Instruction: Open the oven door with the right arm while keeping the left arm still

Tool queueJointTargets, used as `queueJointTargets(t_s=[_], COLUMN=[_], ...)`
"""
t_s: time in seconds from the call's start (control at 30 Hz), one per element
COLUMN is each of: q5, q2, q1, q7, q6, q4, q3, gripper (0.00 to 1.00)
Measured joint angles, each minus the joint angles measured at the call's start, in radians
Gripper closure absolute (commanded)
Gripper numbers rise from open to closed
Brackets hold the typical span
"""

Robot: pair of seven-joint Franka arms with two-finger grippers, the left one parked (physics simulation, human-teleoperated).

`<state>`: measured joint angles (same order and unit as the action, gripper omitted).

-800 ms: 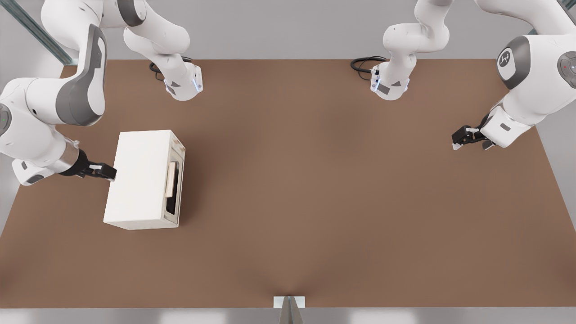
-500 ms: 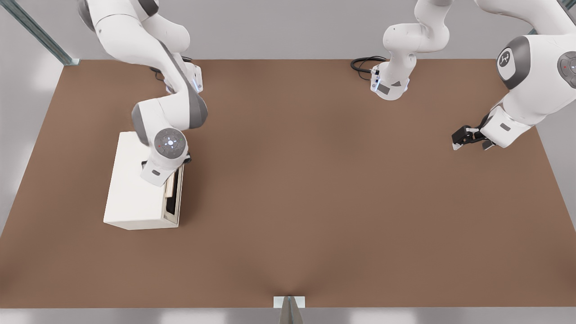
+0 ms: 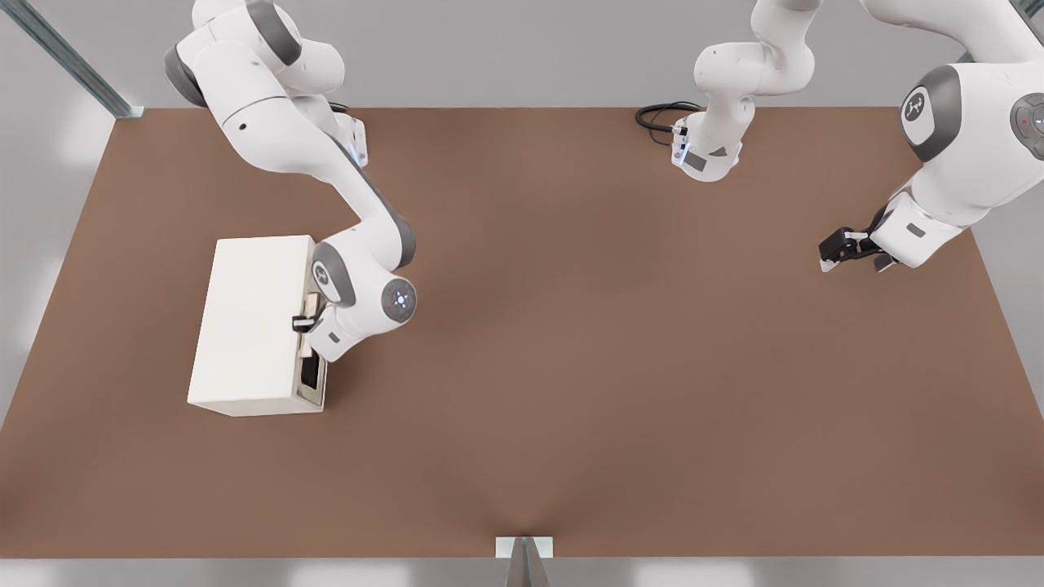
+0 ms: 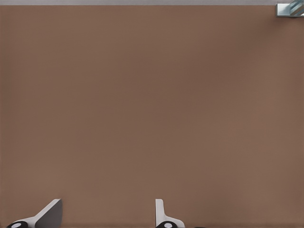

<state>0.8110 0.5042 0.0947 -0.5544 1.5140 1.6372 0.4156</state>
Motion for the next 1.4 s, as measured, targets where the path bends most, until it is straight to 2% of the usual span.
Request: queueJointTargets(t_s=[0.47,0.53,0.63,0.67,0.7,0.8,0.87,0.9,1.0,1.03,1.13,1.4], q5=[0.036,0.019,-0.099,-0.144,-0.191,-0.298,-0.377,-0.426,-0.574,-0.604,-0.659,-0.698], q2=[0.042,0.046,0.091,0.098,0.102,0.094,0.042,-0.026,-0.27,-0.315,-0.336,-0.301], q1=[-0.003,0.038,0.189,0.205,0.19,0.106,0.034,0.008,-0.036,-0.04,-0.057,-0.111], q7=[-0.197,-0.226,-0.289,-0.308,-0.323,-0.319,-0.278,-0.247,-0.134,-0.099,-0.001,0.217], q6=[0.021,0.019,-0.001,-0.009,-0.017,-0.04,-0.045,-0.045,-0.038,-0.038,-0.052,-0.07], q4=[0.0,-0.009,-0.136,-0.178,-0.212,-0.311,-0.348,-0.336,-0.198,-0.17,-0.201,-0.266], q3=[0.001,0.003,0.004,0.004,0.004,0.007,0.004,-0.025,-0.195,-0.243,-0.294,-0.305], gripper=[1.0,1.0,1.0,0.45,0.0,0.0,0.0,0.0,0.0,0.0,0.0,0.0])
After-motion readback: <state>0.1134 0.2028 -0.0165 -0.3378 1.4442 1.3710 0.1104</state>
